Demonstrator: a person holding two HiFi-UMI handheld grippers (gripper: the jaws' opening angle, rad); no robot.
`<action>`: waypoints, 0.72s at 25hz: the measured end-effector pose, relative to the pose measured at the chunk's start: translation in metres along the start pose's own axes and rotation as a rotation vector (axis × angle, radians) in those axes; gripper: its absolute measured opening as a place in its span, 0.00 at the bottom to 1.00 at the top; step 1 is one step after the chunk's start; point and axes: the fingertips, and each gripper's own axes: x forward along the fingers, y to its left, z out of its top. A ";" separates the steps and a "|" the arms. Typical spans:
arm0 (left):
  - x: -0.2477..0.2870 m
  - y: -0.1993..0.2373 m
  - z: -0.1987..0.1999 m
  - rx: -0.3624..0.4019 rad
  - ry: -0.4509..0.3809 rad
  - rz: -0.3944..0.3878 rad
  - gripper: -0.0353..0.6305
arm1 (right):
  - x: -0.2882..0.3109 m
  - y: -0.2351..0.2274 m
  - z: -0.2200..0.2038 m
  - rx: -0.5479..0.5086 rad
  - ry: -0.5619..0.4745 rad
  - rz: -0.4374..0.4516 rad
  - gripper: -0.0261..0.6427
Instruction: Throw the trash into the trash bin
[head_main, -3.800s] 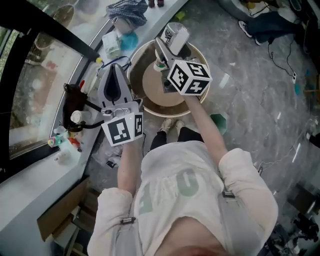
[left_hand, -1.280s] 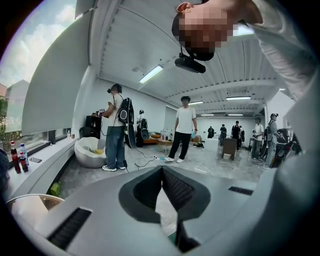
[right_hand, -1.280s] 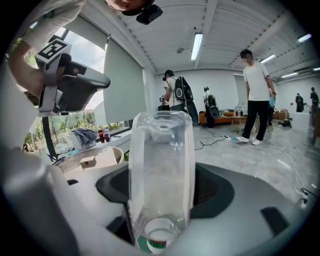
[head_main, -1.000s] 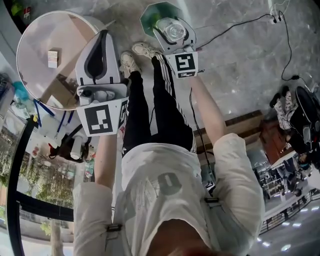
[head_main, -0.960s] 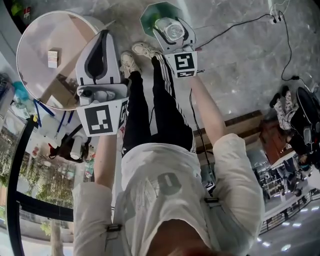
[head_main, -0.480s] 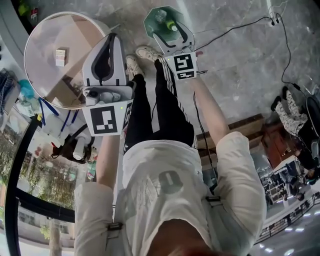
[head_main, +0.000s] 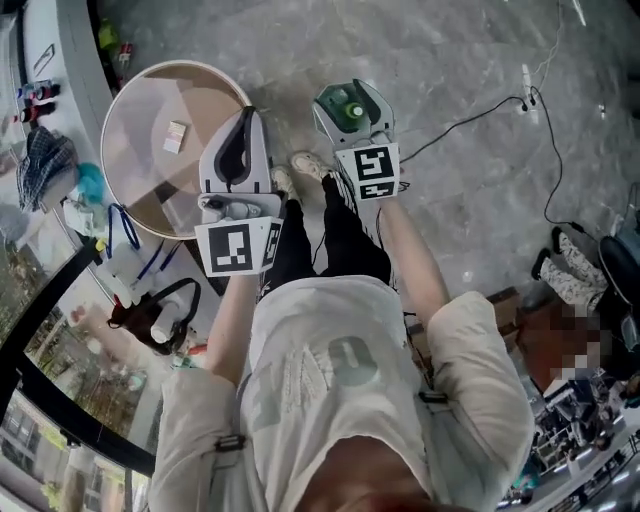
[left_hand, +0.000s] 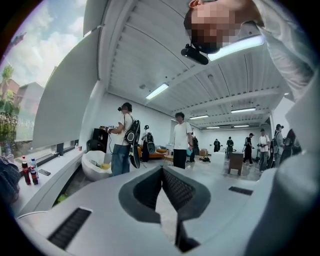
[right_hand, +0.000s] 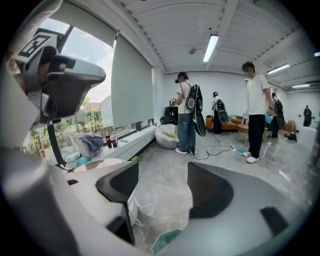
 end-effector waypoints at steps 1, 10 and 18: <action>-0.005 0.005 0.013 0.003 -0.020 0.016 0.07 | 0.000 0.004 0.022 0.003 -0.026 0.005 0.51; -0.059 0.062 0.127 0.087 -0.229 0.187 0.07 | -0.023 0.071 0.237 -0.197 -0.354 0.008 0.06; -0.141 0.112 0.183 0.157 -0.365 0.390 0.07 | -0.054 0.184 0.339 -0.167 -0.551 0.211 0.06</action>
